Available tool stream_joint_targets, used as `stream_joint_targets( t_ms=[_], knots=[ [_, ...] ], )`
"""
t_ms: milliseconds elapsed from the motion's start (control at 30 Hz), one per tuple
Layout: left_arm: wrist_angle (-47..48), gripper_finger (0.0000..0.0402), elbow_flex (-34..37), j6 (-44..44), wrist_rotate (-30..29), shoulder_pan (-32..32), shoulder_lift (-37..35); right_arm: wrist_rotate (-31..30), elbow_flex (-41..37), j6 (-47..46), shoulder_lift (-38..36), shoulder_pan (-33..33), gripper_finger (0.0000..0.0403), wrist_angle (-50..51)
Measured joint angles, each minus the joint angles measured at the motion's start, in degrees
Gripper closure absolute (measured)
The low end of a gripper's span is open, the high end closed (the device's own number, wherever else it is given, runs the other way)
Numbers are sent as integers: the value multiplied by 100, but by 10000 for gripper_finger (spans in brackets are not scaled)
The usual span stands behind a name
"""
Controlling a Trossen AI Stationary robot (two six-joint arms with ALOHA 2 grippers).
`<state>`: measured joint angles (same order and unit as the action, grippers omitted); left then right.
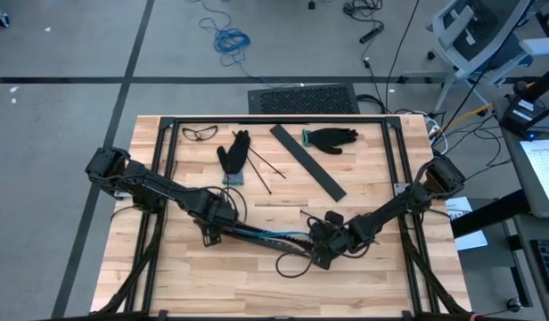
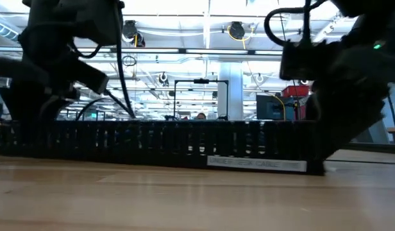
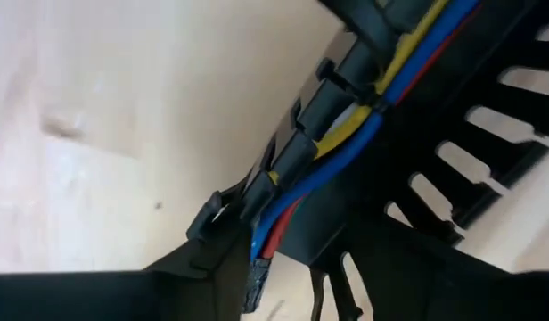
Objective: Ziptie cables
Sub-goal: Put the ziptied cables in the black cable duct
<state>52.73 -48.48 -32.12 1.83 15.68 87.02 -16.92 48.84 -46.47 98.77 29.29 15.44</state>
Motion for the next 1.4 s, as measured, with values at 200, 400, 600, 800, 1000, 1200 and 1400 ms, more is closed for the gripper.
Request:
stream_joint_targets(
  t_ms=[200, 400, 600, 800, 1000, 1200, 1400],
  knots=[
    [44, 205, -285, 13, 139, 40, 0, 282, 3, 320, -438, 7, 216, 159],
    [52, 205, -550, 307, 137, 57, 0, 720, 5, 516, -680, 6, 211, 600],
    [107, 205, -628, 420, 112, 58, 0, 1118, 7, 533, -714, 44, 212, 805],
    [658, 205, -628, 458, -293, 68, 0, 1374, 7, 539, -746, 167, 212, 1446],
    [721, 205, -668, 436, -360, 84, -65, 1422, 9, 520, -762, 280, 213, 1895],
    [1047, 205, -707, 398, -510, 96, -77, 1406, 9, 446, -762, 269, 213, 1900],
    [1076, 205, -848, 474, 199, 85, -223, 1385, 9, 433, -762, 269, 213, 1882]
  ],
)
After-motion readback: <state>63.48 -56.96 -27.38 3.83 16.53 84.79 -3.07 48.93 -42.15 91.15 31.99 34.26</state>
